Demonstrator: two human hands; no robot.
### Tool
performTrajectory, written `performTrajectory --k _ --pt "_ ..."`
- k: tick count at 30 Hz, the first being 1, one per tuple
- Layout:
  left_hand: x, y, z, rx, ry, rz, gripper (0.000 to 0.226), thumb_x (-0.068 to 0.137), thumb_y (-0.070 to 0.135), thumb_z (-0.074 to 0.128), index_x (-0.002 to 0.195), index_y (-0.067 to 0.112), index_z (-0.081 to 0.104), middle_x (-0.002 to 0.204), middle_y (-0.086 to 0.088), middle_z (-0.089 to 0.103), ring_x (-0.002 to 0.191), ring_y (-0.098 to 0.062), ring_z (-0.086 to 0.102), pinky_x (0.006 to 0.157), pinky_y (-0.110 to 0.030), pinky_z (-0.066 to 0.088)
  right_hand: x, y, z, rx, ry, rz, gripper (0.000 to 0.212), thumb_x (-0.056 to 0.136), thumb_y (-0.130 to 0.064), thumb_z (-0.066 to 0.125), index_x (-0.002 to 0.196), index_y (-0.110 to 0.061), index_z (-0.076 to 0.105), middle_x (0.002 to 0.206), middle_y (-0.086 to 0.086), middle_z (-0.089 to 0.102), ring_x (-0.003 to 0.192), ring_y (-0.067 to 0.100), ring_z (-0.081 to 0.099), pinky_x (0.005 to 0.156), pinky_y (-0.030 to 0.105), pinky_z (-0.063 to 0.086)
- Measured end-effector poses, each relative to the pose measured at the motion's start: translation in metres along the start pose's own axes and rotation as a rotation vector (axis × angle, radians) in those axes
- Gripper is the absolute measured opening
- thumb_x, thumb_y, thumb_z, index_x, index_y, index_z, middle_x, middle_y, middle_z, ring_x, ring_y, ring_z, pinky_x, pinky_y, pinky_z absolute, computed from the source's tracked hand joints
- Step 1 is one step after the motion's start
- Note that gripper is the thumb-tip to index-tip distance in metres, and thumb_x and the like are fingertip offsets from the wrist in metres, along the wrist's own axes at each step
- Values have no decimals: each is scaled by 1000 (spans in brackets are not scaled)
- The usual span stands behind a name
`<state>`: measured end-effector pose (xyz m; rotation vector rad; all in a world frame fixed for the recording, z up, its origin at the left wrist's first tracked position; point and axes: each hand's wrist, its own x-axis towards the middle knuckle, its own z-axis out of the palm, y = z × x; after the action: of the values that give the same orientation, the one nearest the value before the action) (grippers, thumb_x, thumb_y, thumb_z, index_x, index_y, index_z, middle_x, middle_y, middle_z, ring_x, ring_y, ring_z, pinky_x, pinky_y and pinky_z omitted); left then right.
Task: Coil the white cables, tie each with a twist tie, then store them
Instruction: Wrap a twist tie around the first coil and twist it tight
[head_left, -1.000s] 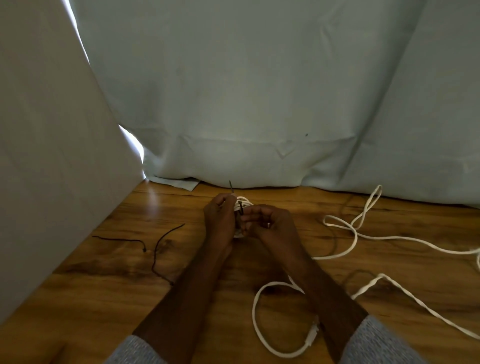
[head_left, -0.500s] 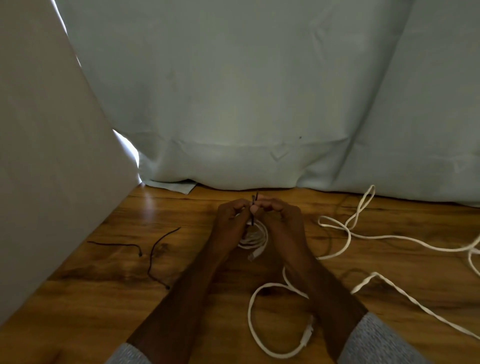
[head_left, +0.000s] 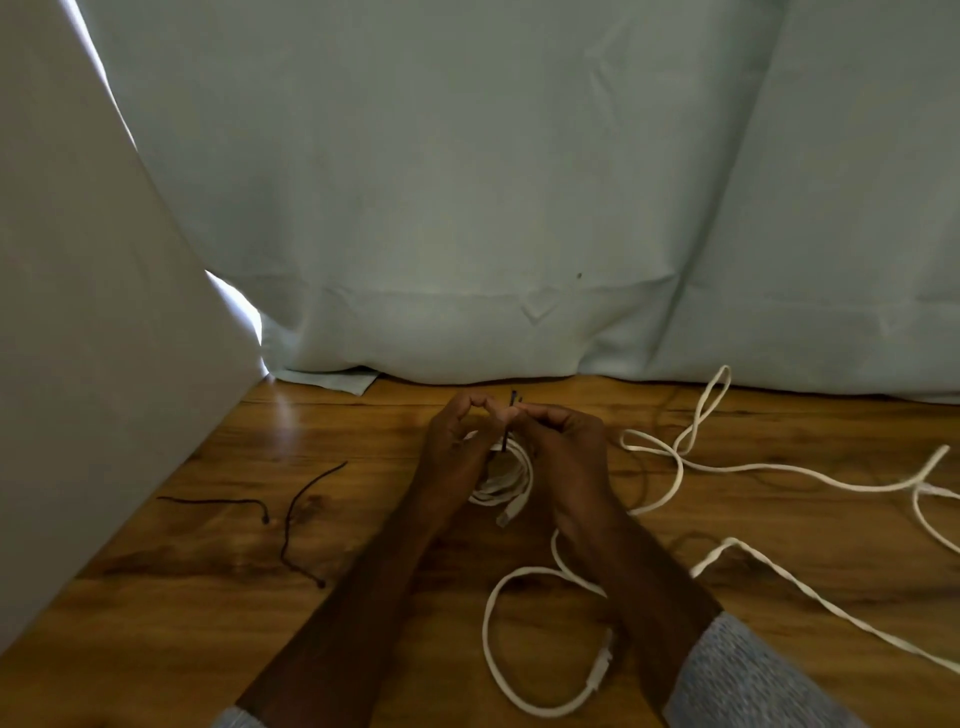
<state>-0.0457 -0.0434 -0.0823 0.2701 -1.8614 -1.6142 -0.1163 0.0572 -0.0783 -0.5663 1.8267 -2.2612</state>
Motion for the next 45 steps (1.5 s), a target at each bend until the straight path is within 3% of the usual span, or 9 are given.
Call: performTrajectory --k 5,11,18,23,28,34,37,40,45 --pt "0 -1 -1 -18 -7 -53 11 90 19 71 79 23 71 69 -2 66 51 -17 54 42 -22 39 3 -3 -6 -10 -68 53 5 87 -10 75 86 -12 80 83 7 79 78 21 75 72 33 59" --pt "1 0 -5 -58 12 -49 11 91 14 68 86 18 77 73 -6 71 52 -15 57 45 -24 42 10 -4 -14 95 -257 125 16 91 -12 69 98 -2 78 94 19 77 86 28 73 87 41 56" --pt "-2 2 -4 -87 -16 -59 18 90 12 69 80 24 78 69 0 69 53 -20 53 45 -23 40 11 -3 -18 238 -143 228 14 82 8 70 90 -3 75 89 16 77 84 28 72 84 35 58" --pt "-2 3 -3 -75 -12 -37 18 89 9 69 80 22 77 72 3 70 61 -12 61 47 -22 43 12 -4 -20 214 -6 191 39 78 7 77 108 -12 61 89 16 75 78 25 73 70 36 57" --pt "-2 0 -2 -62 -23 -44 10 88 8 70 87 13 78 72 0 69 57 -11 58 47 -22 41 12 -4 -21 231 48 182 17 82 7 73 87 -8 69 75 9 73 66 19 69 58 25 55" --pt "-4 4 0 -65 -41 -56 8 89 9 69 90 5 77 70 -1 66 50 -7 52 43 -21 39 14 -4 -24 261 129 174 16 86 9 69 84 -7 69 75 8 72 68 16 69 60 20 55" --pt "-6 5 1 -87 -56 -71 8 89 7 69 90 4 76 70 -2 66 48 -5 52 43 -20 39 16 -4 -27 315 15 157 10 90 0 68 95 -8 71 86 11 74 79 21 71 72 28 59" --pt "-7 5 0 -107 -81 -78 9 90 6 67 88 4 76 70 -1 67 48 -5 53 43 -19 39 17 -5 -28 360 -194 94 21 88 -8 70 109 -5 71 93 14 74 85 24 72 79 34 58" --pt "-8 7 -3 -138 -91 -83 11 91 7 66 88 9 76 72 -4 69 47 -5 53 43 -20 39 17 -4 -27 215 -351 -1 25 83 2 69 92 -18 81 92 8 78 88 19 74 77 28 58"
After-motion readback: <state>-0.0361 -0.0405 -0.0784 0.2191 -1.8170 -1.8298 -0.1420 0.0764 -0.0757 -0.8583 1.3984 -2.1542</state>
